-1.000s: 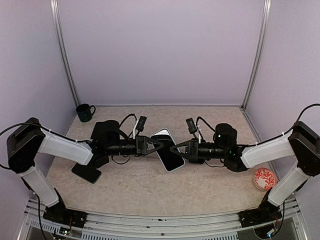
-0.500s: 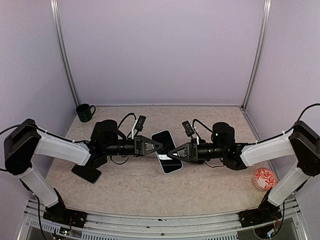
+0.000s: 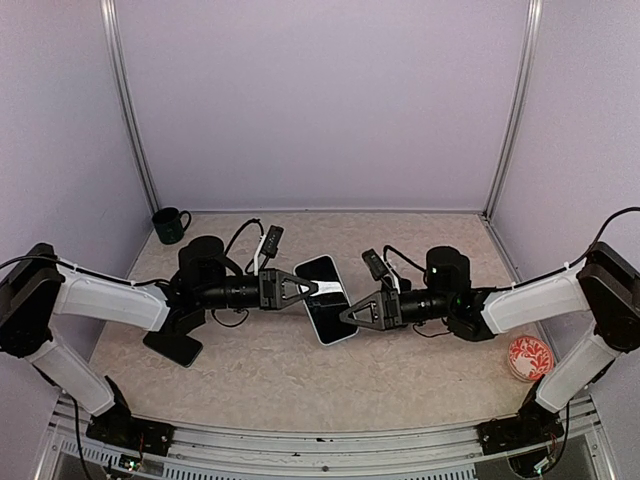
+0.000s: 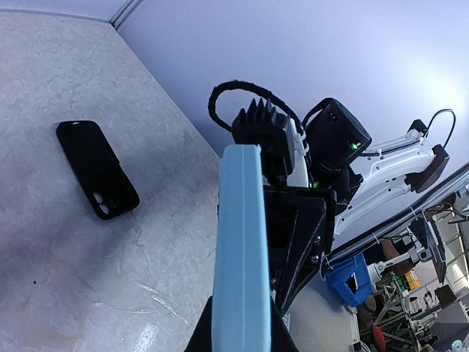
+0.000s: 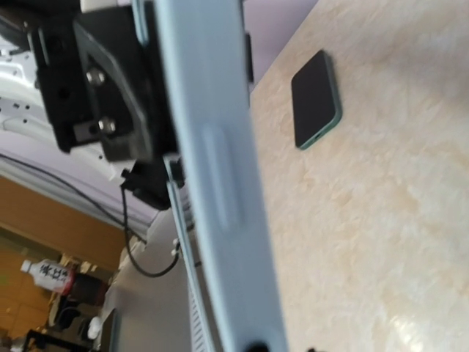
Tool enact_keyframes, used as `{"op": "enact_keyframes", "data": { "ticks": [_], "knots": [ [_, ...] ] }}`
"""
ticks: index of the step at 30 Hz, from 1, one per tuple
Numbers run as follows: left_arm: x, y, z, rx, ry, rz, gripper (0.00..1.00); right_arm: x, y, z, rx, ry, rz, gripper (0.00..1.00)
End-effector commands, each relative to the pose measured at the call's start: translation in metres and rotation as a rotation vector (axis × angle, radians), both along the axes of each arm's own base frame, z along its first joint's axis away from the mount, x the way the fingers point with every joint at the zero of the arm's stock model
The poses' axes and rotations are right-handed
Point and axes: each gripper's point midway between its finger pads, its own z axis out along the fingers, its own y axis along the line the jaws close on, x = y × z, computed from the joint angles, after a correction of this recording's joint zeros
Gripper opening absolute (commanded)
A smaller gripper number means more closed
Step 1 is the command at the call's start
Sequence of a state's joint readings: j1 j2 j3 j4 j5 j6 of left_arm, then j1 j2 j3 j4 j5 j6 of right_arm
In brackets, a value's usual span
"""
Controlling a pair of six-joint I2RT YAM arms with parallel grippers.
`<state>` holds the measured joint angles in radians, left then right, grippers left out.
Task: Put the phone into the phone case
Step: Pass from the right arm to the left, then pass from the left arm to the right
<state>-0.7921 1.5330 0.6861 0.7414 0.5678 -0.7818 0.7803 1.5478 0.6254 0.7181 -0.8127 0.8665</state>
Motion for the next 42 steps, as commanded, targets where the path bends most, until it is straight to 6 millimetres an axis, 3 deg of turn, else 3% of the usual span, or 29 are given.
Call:
{"op": "enact_keyframes", "data": {
  "ticks": [1, 11, 21, 28, 29, 31, 34, 42],
  "knots": [
    [0.01, 0.01, 0.032, -0.039, -0.128, 0.063, 0.0, -0.015, -0.004, -0.002, 0.002, 0.04, 0.072, 0.39],
    [0.01, 0.012, 0.032, -0.014, -0.158, 0.071, 0.0, -0.022, -0.003, -0.011, -0.01, 0.092, 0.113, 0.26],
    [0.008, 0.007, 0.028, 0.049, -0.21, 0.083, 0.0, -0.02, 0.001, -0.018, -0.024, 0.128, 0.12, 0.0],
    [0.006, 0.004, 0.03, 0.064, -0.233, 0.085, 0.0, -0.012, 0.008, -0.029, -0.103, 0.082, 0.093, 0.0],
    [0.006, 0.004, 0.03, 0.063, -0.23, 0.081, 0.0, -0.013, 0.009, -0.026, -0.093, 0.074, 0.103, 0.04],
    [0.003, 0.004, 0.03, 0.058, -0.227, 0.066, 0.0, -0.014, 0.01, -0.019, -0.079, 0.044, 0.12, 0.22],
    [-0.001, 0.003, 0.029, 0.051, -0.221, 0.041, 0.0, -0.013, 0.013, -0.01, -0.074, -0.015, 0.15, 0.33],
    [-0.009, 0.001, 0.025, 0.052, -0.208, -0.003, 0.0, -0.002, 0.018, 0.002, -0.059, -0.068, 0.196, 0.31]
  ]
}}
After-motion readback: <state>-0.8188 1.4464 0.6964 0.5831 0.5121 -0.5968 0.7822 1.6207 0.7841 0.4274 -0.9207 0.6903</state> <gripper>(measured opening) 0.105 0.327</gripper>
